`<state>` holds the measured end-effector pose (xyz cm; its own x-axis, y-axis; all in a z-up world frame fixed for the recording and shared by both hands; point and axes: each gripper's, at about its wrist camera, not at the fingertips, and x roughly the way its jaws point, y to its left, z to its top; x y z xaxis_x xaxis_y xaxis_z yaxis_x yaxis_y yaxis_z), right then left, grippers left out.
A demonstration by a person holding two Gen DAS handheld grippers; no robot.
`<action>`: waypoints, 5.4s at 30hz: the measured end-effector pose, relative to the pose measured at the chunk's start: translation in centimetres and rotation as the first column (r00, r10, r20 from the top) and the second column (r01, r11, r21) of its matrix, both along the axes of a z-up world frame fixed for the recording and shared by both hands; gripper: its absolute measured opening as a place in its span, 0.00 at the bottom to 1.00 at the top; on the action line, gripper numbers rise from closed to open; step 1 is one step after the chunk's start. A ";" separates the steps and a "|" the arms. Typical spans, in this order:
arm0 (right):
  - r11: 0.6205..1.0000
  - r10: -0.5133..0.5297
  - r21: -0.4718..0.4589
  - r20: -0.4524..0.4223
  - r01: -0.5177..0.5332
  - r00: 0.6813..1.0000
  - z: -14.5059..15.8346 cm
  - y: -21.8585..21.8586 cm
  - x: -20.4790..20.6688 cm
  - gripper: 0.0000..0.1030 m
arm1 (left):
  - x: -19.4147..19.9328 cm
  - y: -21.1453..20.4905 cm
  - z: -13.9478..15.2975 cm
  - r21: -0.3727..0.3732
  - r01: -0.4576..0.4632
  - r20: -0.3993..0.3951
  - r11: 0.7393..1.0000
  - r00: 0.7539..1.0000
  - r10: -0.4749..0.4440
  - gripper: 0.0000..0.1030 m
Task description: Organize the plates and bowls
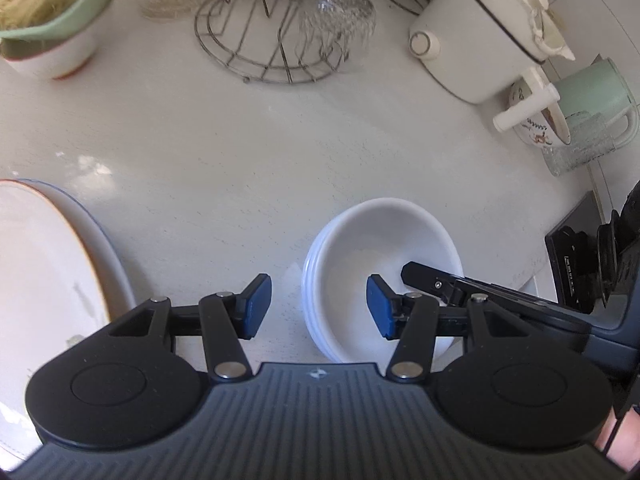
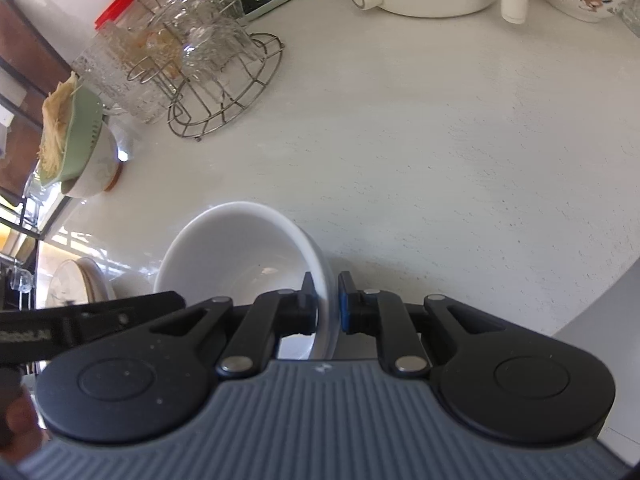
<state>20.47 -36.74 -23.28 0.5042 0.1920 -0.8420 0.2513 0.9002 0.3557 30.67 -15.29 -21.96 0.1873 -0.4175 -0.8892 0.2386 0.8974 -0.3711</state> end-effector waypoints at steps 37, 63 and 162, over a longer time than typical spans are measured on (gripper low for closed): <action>0.999 -0.030 0.045 0.057 0.028 0.998 5.0 -0.2 -1.8 0.15 | 0.4 0.2 2.4 -0.049 -0.014 -0.080 0.999 0.997 0.010 0.22; 0.997 0.066 0.015 0.169 -0.069 0.983 11.3 6.9 -1.8 0.16 | -0.5 8.8 10.1 -0.092 -0.044 0.044 0.995 0.998 0.048 0.22; 0.939 0.341 -0.251 0.578 -0.236 0.741 18.9 12.0 -24.0 0.86 | -34.4 15.0 22.1 0.074 -0.392 0.580 0.917 0.765 0.280 0.97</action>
<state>-3.51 -24.70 -4.38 0.8576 0.3103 -0.4101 -0.2496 0.9484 0.1957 -3.76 -0.33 0.17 0.7614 -0.0776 -0.6436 0.0205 0.9952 -0.0958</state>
